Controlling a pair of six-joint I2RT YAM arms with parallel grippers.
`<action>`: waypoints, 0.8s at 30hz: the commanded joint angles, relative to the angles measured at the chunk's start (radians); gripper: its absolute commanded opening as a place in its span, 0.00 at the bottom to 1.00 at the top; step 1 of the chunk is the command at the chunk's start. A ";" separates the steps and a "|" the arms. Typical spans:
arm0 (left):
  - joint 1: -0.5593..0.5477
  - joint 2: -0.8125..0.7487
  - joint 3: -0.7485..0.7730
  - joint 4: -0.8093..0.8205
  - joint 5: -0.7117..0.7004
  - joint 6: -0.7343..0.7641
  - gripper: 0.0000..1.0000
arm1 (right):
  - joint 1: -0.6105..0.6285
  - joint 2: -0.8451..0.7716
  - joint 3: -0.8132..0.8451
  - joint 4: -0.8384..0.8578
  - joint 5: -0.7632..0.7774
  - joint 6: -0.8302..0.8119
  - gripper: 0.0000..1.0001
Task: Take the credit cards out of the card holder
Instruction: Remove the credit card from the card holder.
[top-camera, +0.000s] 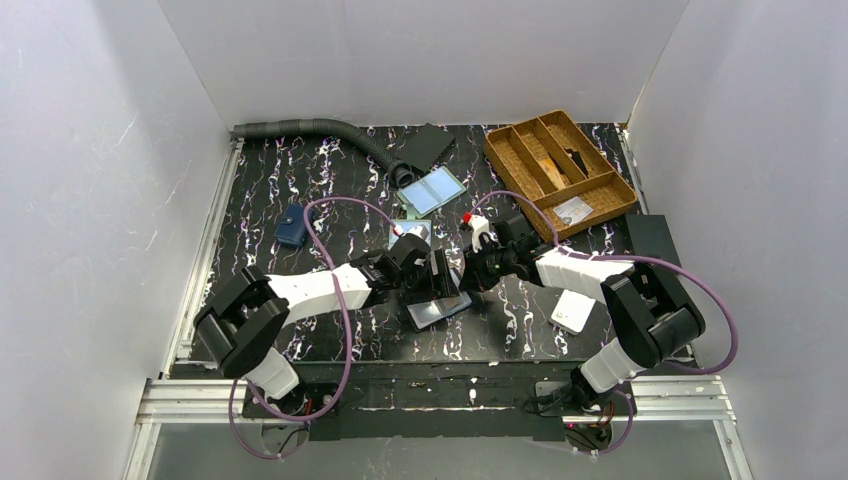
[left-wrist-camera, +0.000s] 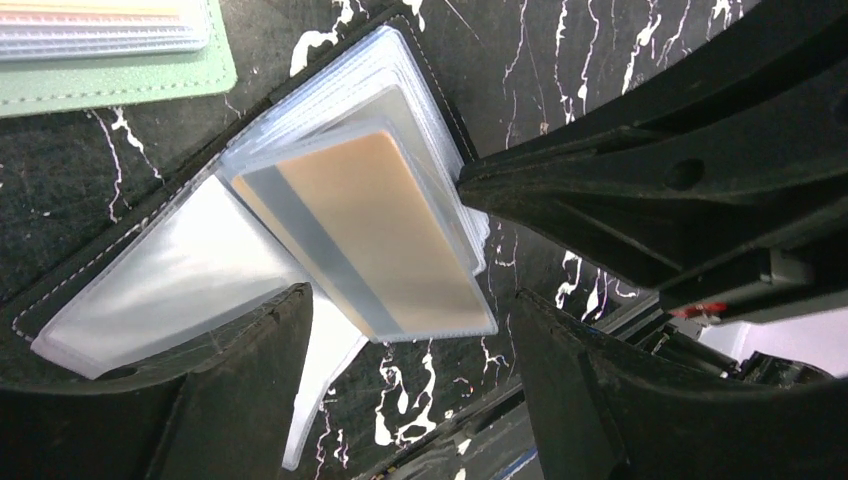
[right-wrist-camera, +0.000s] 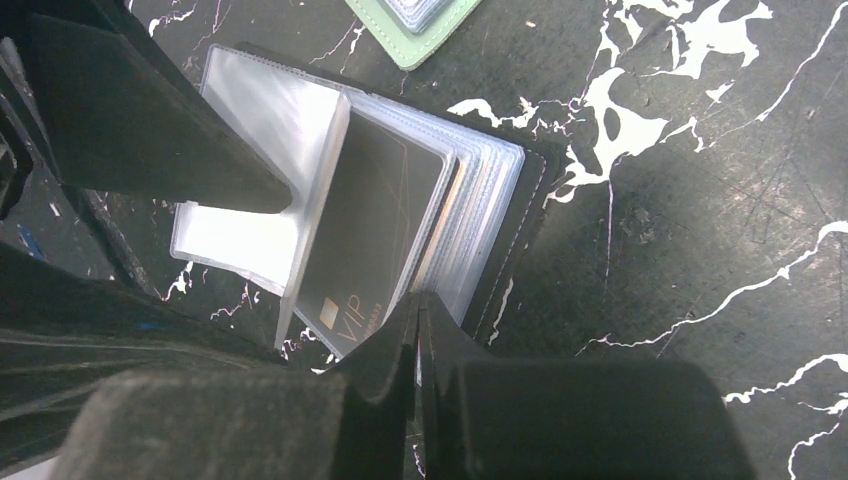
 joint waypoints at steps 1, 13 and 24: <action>0.005 0.036 0.068 -0.084 -0.016 -0.014 0.71 | 0.012 0.011 0.029 0.019 -0.036 0.002 0.08; 0.005 0.062 0.147 -0.270 -0.091 -0.061 0.68 | 0.015 0.012 0.030 0.017 -0.036 0.000 0.07; 0.005 -0.008 0.091 -0.267 -0.103 -0.084 0.51 | 0.016 0.000 0.036 0.013 -0.032 -0.013 0.07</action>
